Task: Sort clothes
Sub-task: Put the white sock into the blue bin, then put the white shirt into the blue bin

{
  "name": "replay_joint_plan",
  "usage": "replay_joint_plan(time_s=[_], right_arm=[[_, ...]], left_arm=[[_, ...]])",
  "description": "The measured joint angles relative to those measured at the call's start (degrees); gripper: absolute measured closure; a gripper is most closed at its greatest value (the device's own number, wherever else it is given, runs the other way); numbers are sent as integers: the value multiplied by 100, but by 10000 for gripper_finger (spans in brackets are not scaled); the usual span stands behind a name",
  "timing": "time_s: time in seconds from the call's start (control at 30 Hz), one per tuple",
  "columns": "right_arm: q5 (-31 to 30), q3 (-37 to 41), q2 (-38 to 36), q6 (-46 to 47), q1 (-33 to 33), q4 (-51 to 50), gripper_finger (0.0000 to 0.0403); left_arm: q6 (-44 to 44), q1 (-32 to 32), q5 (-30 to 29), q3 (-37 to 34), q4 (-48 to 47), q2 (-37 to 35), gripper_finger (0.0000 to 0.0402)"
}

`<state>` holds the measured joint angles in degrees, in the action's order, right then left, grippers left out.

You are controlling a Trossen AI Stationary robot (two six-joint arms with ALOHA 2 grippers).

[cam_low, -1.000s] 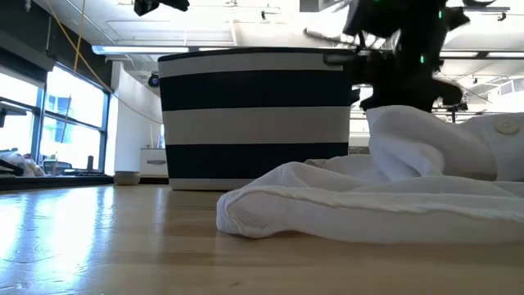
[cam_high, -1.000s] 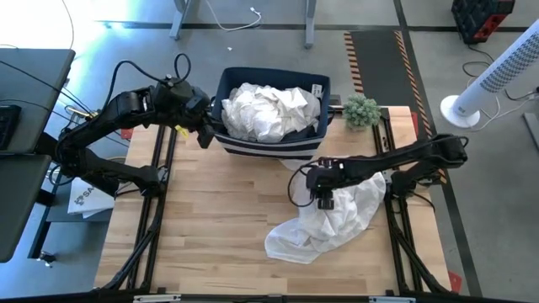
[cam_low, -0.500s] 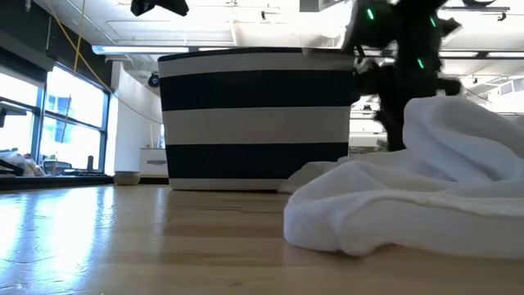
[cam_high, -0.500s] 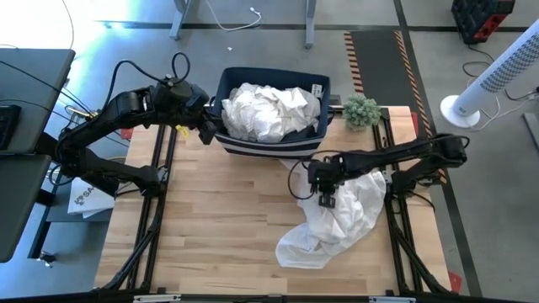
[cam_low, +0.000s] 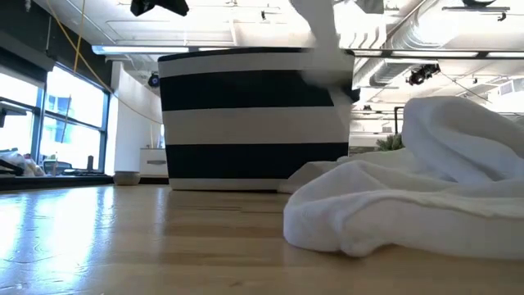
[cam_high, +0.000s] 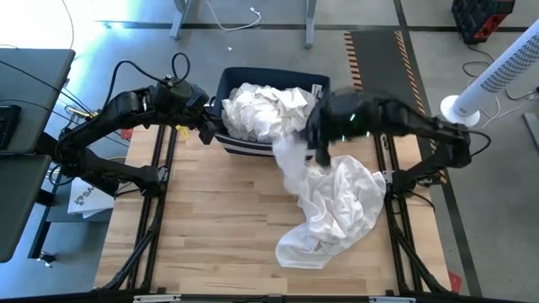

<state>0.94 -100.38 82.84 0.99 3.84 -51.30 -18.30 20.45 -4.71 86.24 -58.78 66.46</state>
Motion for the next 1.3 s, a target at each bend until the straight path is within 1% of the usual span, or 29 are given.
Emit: replay_joint_plan(time_s=[0.1, 0.17, 0.33, 0.47, 0.57, 0.63, 0.73, 0.83, 0.93, 1.07, 1.2, 1.27, 1.3], right_arm=[[-917, -579, 146, -508, 387, 219, 401], [-1175, -806, 270, -788, 719, 270, 401], [-1229, -866, 603, -851, 1525, 141, 402], [-1122, -597, 845, -586, 1925, -518, 402], [-882, -326, 991, -282, 2071, -1602, 402], [-879, -2, 1061, -203, 2105, -2162, 402], [-893, 461, 1063, -254, 2104, -2174, 402], [-991, 668, 1064, -192, 2093, -1930, 397], [-1191, 559, 1070, 26, 2124, -1790, 380], [-1443, -13, 1063, 262, 2264, -1912, 332], [-1444, -729, 1062, 496, 2371, -2026, 280], [-1343, -1035, 1058, 872, 2374, -1969, 267], [-1161, -1126, 1055, 1058, 2361, -1845, 263]], left_arm=[[44, 0, -4, 0, 2, 0, 363], [61, 0, -7, 0, 7, 0, 363], [135, 0, -11, 0, 11, 0, 363], [141, 0, -8, 0, 7, 0, 363], [141, 0, -7, 0, 2, 0, 363], [136, 0, -7, 0, 0, 0, 363], [103, -7, -12, 0, 0, 0, 363], [107, -7, -33, 0, 0, 0, 363], [104, -7, -35, 0, 0, 0, 363], [104, -9, -38, 0, -4, 0, 363], [103, -9, -42, 0, -7, 0, 363], [102, -9, -42, 0, -9, 0, 363], [102, -9, -42, 0, -9, 0, 363]])
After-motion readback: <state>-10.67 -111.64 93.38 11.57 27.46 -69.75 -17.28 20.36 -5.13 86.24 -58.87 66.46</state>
